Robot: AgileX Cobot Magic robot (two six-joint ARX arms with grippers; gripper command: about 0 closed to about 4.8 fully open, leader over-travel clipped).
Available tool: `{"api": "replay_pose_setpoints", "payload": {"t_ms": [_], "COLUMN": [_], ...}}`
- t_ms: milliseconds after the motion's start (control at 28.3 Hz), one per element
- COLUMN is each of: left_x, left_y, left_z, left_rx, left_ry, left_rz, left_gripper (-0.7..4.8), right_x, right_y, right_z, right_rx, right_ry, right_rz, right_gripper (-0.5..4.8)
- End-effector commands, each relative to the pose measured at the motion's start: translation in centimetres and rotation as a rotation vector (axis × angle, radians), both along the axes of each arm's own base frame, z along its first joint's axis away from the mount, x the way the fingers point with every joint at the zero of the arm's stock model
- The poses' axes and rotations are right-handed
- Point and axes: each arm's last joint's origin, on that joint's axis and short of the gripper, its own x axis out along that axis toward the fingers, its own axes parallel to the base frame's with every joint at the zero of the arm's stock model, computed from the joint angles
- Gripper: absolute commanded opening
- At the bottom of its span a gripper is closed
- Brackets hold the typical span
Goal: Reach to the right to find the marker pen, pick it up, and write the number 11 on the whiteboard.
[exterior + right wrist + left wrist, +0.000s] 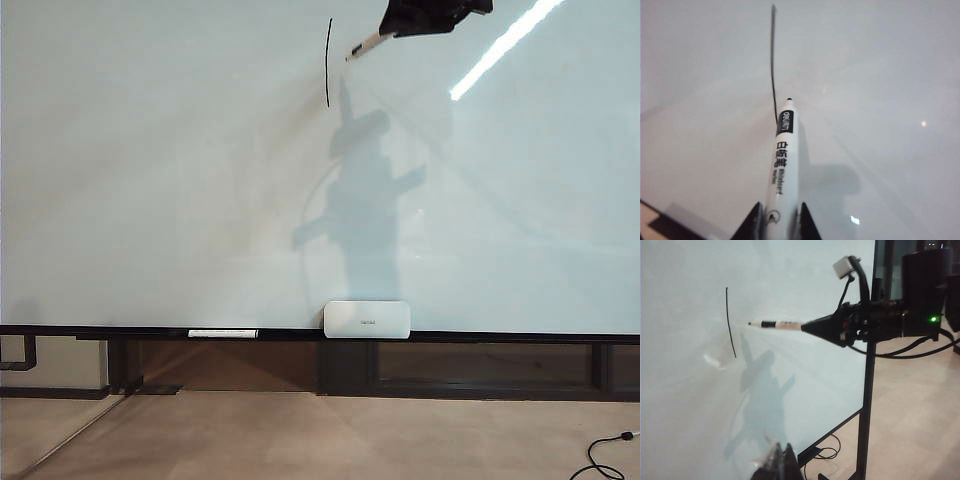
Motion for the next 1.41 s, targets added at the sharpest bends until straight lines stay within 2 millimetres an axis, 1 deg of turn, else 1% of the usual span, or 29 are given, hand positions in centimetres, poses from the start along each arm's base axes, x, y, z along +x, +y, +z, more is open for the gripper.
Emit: {"api": "replay_pose_setpoints", "payload": {"t_ms": [35, 106, 283, 389, 460, 530, 707, 1308, 1414], "left_x": [-0.1, -0.1, -0.1, -0.2, -0.2, -0.2, -0.2, -0.2, -0.1], "left_y": [0.0, 0.0, 0.0, -0.1, -0.1, -0.1, -0.1, -0.1, 0.0], "left_z": [0.5, 0.4, 0.4, 0.5, 0.5, 0.5, 0.5, 0.4, 0.3], "left_rx": [-0.006, -0.004, -0.002, 0.002, 0.003, 0.003, 0.002, 0.003, 0.001], "left_ry": [-0.019, -0.018, -0.018, -0.02, -0.02, -0.021, -0.02, -0.009, -0.005], "left_rz": [0.014, 0.015, 0.0, -0.031, -0.03, -0.03, -0.029, -0.026, -0.004], "left_gripper": [-0.06, -0.06, -0.06, -0.06, -0.06, -0.06, -0.06, -0.06, -0.06], "right_x": [-0.4, -0.4, -0.3, -0.1, -0.1, -0.1, -0.5, -0.3, -0.1], "right_y": [-0.2, -0.2, -0.5, -1.4, -1.6, -2.4, -3.2, -3.1, -3.0], "right_z": [1.6, 1.9, 2.0, 2.1, 2.2, 2.5, 3.2, 3.1, 2.9], "right_rx": [0.039, 0.043, 0.044, 0.046, 0.046, 0.048, 0.056, 0.057, 0.06], "right_ry": [-0.093, -0.101, -0.111, -0.105, -0.107, -0.114, -0.131, -0.137, -0.144], "right_rz": [-0.007, -0.011, -0.044, -0.068, -0.074, -0.093, -0.102, -0.09, -0.089], "right_gripper": [-0.04, -0.04, -0.04, -0.04, -0.04, -0.04, -0.04, -0.04, -0.04]}}
